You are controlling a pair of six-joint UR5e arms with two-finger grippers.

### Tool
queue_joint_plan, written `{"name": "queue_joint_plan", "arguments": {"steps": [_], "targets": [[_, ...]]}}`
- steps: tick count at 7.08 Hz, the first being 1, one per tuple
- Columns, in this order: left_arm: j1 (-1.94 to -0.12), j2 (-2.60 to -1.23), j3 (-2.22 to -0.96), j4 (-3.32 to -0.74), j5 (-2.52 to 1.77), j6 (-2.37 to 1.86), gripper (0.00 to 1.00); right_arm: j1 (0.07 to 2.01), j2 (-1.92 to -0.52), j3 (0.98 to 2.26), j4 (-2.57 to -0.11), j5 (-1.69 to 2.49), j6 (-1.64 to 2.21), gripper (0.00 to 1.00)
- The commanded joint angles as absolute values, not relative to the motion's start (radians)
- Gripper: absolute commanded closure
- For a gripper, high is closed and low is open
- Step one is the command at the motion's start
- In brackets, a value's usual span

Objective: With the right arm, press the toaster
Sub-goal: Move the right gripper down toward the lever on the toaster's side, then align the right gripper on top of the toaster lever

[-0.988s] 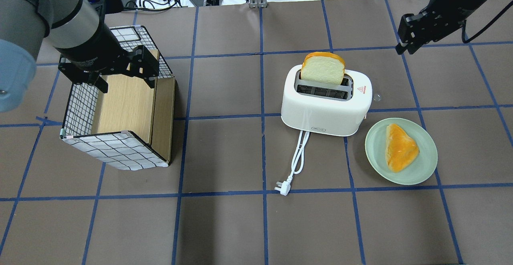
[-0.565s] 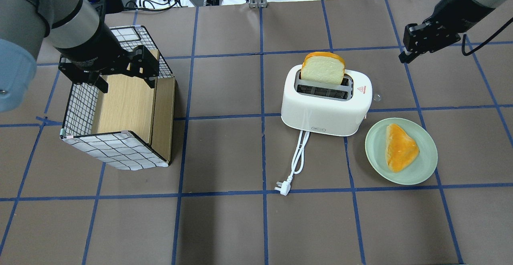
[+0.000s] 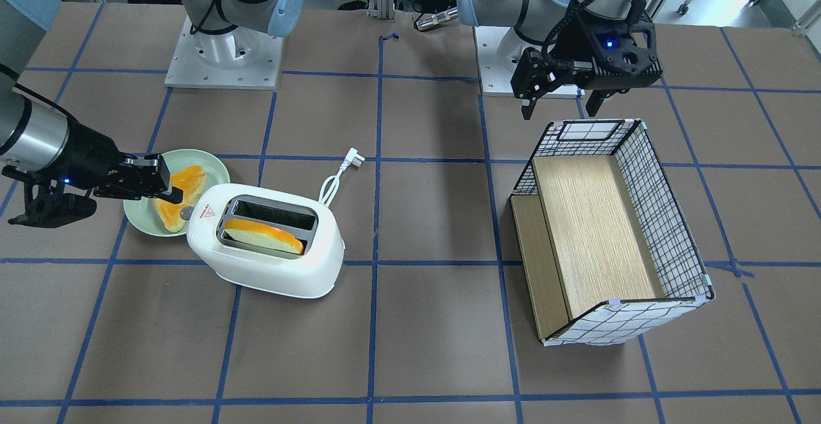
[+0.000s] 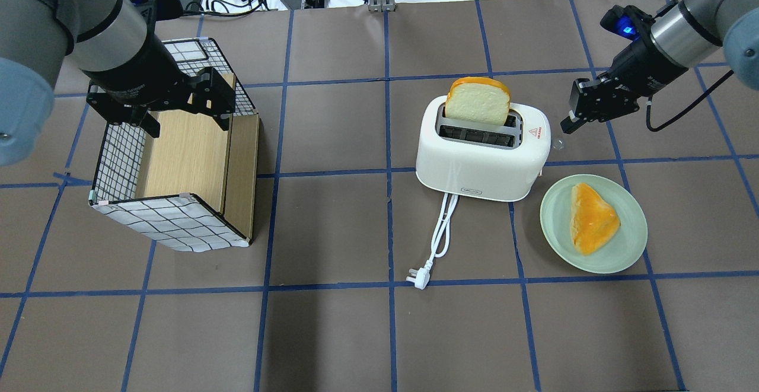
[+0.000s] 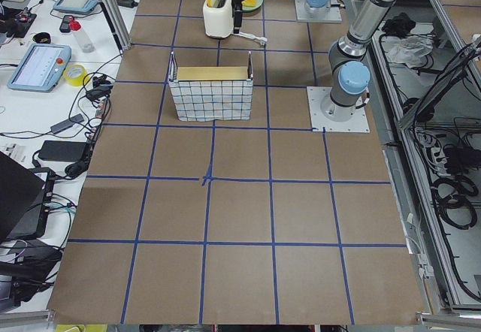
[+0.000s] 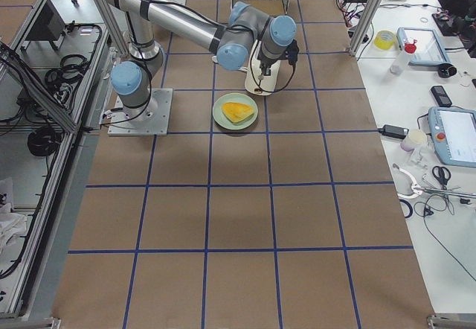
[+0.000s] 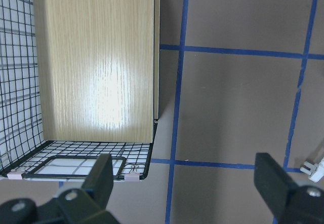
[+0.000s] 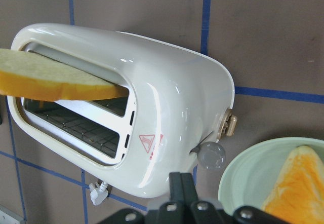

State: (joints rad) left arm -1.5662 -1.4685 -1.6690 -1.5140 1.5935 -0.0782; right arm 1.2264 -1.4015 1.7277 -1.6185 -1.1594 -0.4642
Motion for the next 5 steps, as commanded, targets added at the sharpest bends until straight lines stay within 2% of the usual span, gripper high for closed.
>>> {"name": "queue_joint_plan", "arguments": {"steps": [1, 5], "targets": [[-1.566, -1.468, -1.669, -1.514, 1.594, -0.078, 0.0, 1.174, -1.376, 1.736, -1.62, -1.16, -0.53, 1.0], [-1.566, -1.468, -1.669, -1.514, 1.594, -0.078, 0.0, 1.158, -1.362, 1.753, -1.617, -1.054, -0.546, 1.0]]}}
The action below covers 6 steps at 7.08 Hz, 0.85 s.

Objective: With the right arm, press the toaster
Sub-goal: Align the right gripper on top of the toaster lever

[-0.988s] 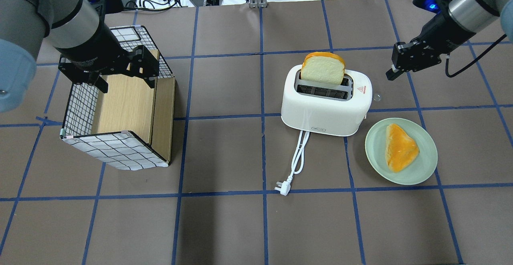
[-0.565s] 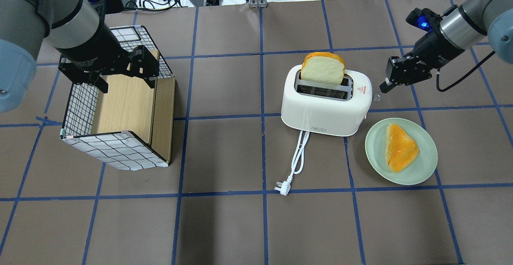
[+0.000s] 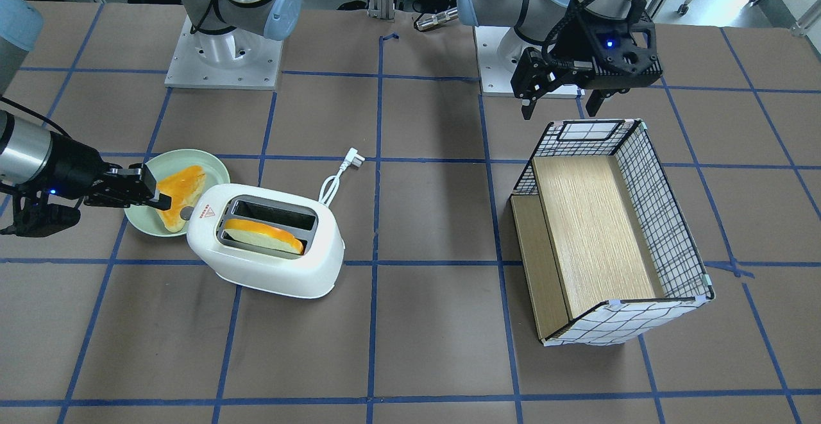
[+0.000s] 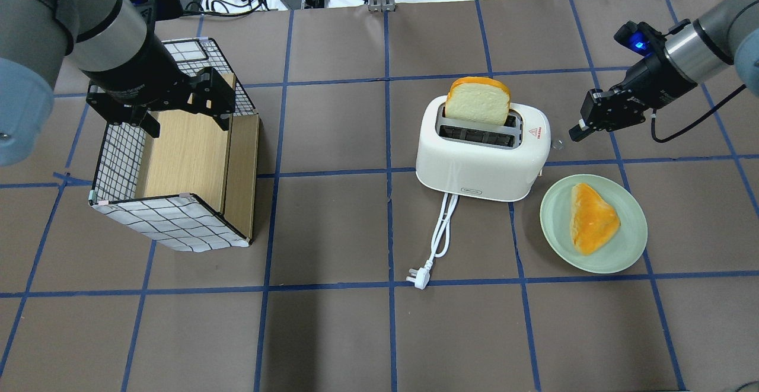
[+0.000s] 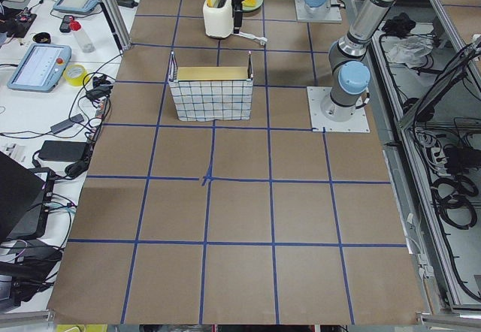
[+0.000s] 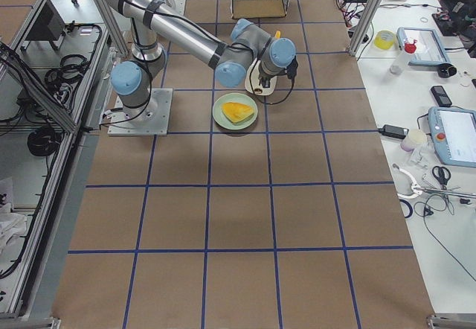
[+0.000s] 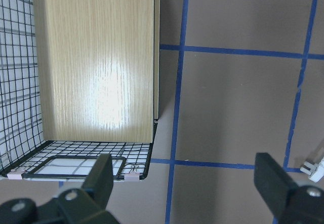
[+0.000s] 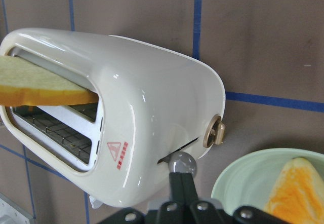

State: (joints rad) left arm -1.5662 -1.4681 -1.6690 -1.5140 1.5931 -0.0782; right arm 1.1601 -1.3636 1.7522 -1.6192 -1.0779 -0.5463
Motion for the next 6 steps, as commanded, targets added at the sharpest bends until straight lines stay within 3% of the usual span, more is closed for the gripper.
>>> {"name": "queue_joint_plan", "arguments": {"steps": [1, 6], "targets": [[-1.566, -1.47, -1.669, -1.514, 1.594, -0.078, 0.0, 1.158, -1.362, 1.753, -1.617, -1.042, -0.548, 1.0], [-1.566, -1.468, -1.669, -1.514, 1.594, -0.078, 0.0, 1.155, -1.33, 1.77, -1.618, -1.028, -0.552, 1.0]]}}
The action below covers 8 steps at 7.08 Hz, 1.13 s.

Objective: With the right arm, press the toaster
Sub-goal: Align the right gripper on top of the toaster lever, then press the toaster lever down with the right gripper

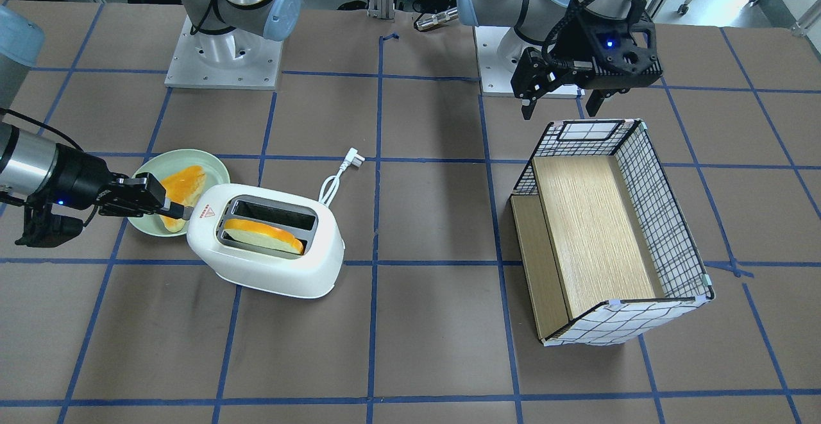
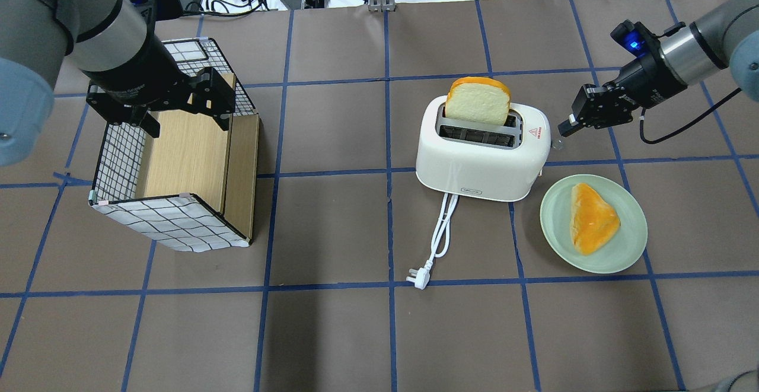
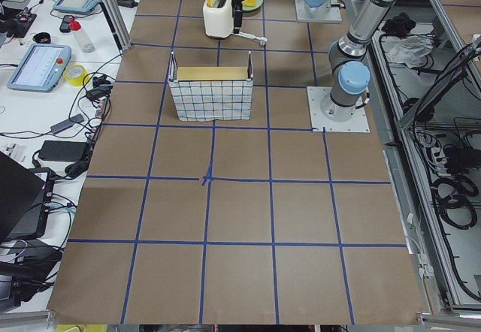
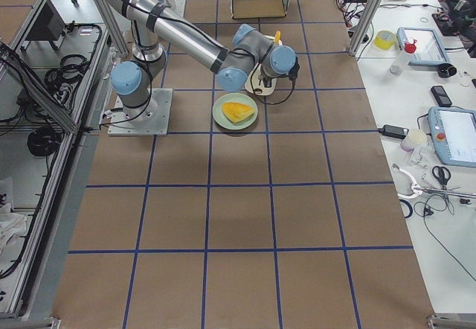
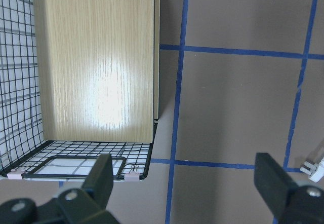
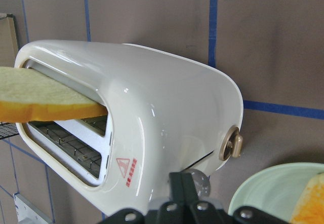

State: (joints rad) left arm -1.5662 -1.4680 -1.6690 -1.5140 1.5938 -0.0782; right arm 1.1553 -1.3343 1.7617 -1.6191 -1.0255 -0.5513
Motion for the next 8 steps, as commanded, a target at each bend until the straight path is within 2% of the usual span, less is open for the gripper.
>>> {"name": "queue_joint_plan", "arguments": {"steps": [1, 8], "targets": [[-1.566, -1.468, -1.669, -1.514, 1.594, -0.078, 0.0, 1.155, -1.33, 1.79, -1.618, -1.028, -0.554, 1.0], [-1.566, -1.468, -1.669, -1.514, 1.594, -0.078, 0.0, 1.155, -1.313, 1.816, -1.66, -1.045, -0.526, 1.0]]}}
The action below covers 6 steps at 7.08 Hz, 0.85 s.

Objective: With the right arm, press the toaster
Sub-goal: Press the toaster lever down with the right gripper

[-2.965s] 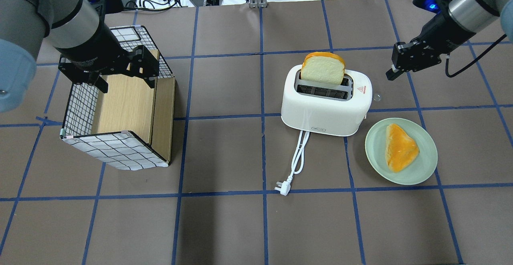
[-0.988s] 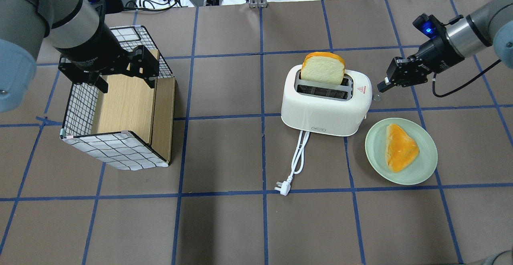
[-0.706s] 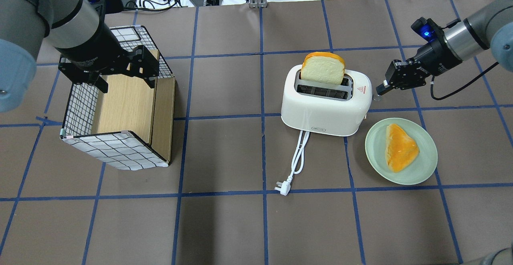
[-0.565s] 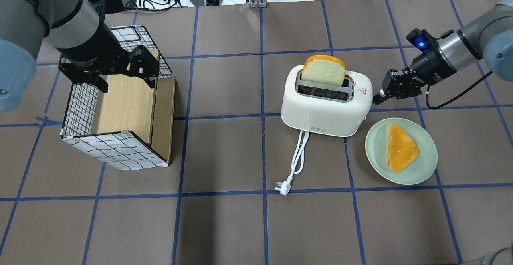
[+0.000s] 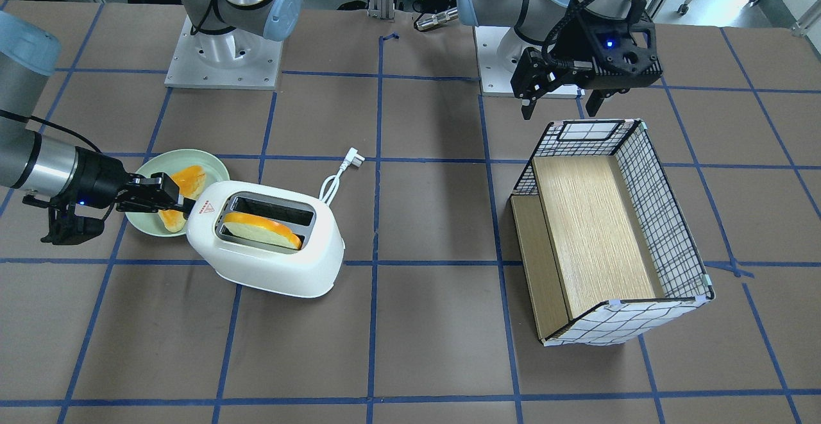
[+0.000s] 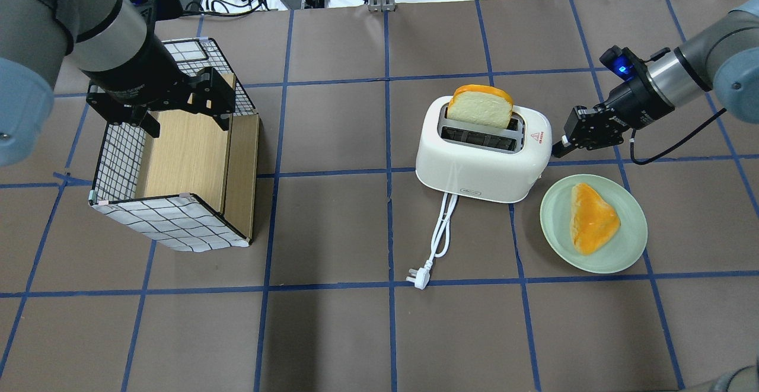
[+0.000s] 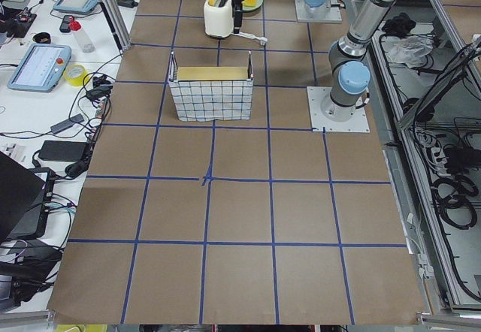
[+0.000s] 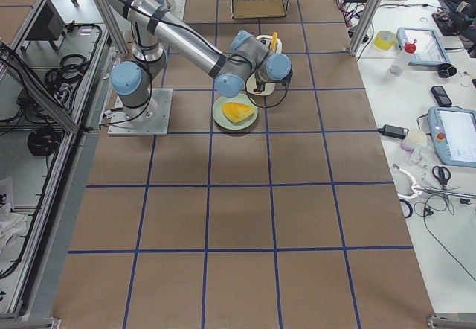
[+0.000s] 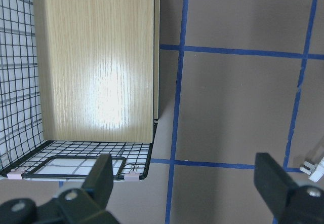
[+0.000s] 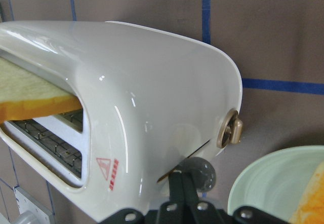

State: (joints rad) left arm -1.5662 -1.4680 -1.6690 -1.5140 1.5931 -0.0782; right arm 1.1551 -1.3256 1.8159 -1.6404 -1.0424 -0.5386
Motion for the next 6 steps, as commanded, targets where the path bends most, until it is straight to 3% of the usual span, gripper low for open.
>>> {"name": "queue_joint_plan", "arguments": {"steps": [1, 6], "targets": [[-1.566, -1.468, -1.669, -1.514, 1.594, -0.078, 0.0, 1.155, -1.299, 1.816, -1.67, -1.046, -0.525, 1.0], [-1.566, -1.468, -1.669, -1.514, 1.594, -0.078, 0.0, 1.155, -1.273, 1.827, -1.689, -1.051, -0.476, 1.0]]}}
